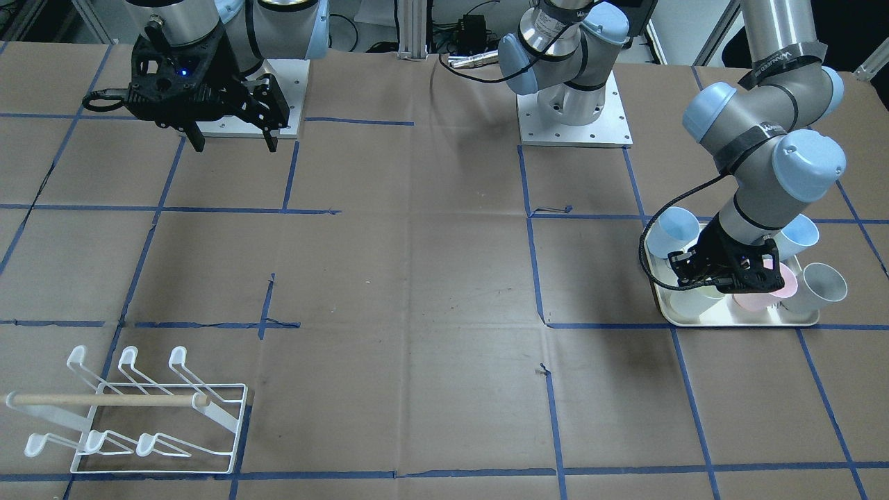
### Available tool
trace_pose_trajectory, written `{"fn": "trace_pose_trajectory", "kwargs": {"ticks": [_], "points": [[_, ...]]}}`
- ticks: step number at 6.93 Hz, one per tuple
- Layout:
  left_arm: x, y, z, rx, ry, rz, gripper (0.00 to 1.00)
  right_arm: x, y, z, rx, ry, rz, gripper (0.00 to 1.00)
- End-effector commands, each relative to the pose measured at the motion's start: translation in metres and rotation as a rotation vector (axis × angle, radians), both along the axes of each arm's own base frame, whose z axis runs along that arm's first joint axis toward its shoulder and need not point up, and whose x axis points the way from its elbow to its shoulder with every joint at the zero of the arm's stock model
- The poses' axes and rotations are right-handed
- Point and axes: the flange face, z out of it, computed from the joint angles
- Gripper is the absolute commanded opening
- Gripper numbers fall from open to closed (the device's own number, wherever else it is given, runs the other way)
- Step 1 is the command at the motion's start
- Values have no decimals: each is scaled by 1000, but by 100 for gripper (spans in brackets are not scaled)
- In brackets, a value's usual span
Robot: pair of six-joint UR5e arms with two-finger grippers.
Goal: Transfer IKEA cup to right arm and place on rack
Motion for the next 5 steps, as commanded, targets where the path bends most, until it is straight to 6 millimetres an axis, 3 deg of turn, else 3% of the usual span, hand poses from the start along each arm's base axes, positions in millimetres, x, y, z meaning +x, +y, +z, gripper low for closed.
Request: {"fn": "trace_pose_trajectory", "kwargs": {"ticks": [1,2,4,5], "points": [[14,-6,28,15,5,20,0,6,-9,-4,-87,-63,3,100],[15,-13,65,40,25,37,0,21,-11,-22,-153,-211,21,100],[22,-49,144,67,47,43,0,43,-6,-56,-294,-462,63,100],[3,-62,177,68,59,59,0,54,-6,-53,-324,-613,5,99]]}}
